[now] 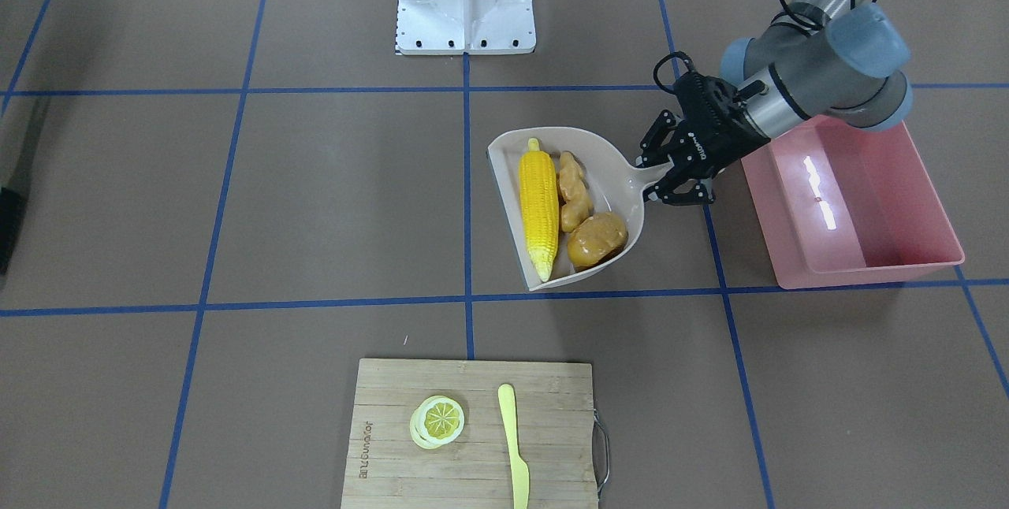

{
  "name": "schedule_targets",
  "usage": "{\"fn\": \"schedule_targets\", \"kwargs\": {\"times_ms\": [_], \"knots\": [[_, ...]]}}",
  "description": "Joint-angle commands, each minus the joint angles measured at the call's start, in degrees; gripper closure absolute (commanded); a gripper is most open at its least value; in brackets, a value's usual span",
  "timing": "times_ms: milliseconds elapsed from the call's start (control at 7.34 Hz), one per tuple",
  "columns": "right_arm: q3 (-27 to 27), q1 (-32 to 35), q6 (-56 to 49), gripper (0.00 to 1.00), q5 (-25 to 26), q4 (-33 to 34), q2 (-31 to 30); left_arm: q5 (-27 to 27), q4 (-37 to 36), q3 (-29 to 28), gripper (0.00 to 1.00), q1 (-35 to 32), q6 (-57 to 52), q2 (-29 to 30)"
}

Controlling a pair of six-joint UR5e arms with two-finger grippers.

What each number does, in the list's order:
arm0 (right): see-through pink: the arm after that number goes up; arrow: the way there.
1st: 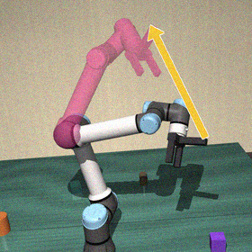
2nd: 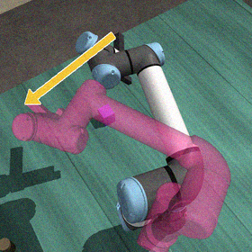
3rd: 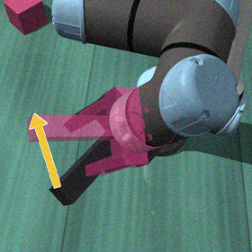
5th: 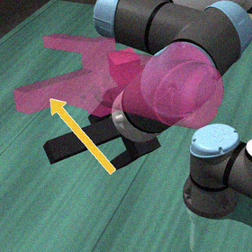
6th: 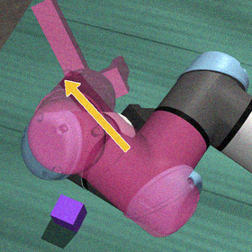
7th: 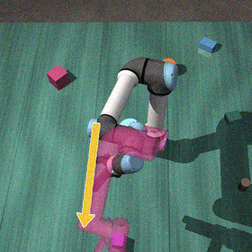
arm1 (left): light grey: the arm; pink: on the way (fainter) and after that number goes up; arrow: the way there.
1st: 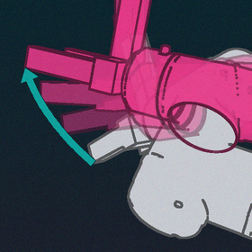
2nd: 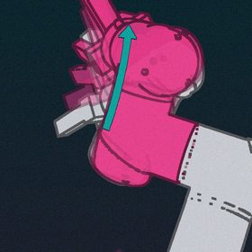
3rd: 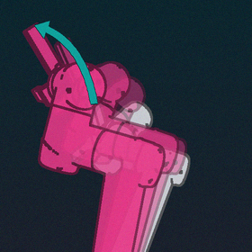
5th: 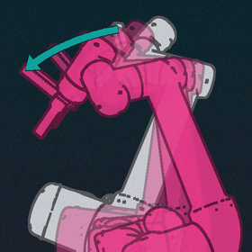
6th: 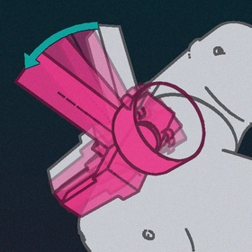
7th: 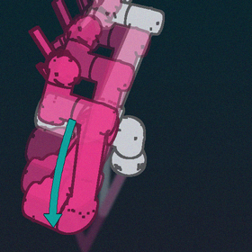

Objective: Sweep and dump trash into bin
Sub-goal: 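Carry the dustpan with the left gripper over the pink bin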

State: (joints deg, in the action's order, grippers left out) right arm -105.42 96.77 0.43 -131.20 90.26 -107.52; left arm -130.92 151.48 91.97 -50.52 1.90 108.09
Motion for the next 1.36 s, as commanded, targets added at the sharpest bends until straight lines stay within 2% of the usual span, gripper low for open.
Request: {"fn": "schedule_targets", "kwargs": {"times_ms": [0, 408, 817, 1225], "knots": [[-0.4, 0.0, 0.0, 0.00, -0.2, 0.0, 0.0, -1.9, -5.0, 6.3, 1.00, -7.0, 0.0, -5.0], [-0.5, 0.0, 0.1, 0.00, -2.7, 0.4, -0.3, -5.3, -5.0, 9.2, 1.00, -15.4, 0.1, -16.1], [-0.6, 0.0, 0.1, 0.00, -3.2, 0.6, -0.4, -11.5, -2.1, 11.0, 1.00, -24.1, -3.0, -30.8], [-0.5, 0.0, 0.2, 0.00, -4.1, 0.8, -0.7, -12.2, 1.4, 11.1, 1.00, -28.7, -9.3, -41.4]]}}
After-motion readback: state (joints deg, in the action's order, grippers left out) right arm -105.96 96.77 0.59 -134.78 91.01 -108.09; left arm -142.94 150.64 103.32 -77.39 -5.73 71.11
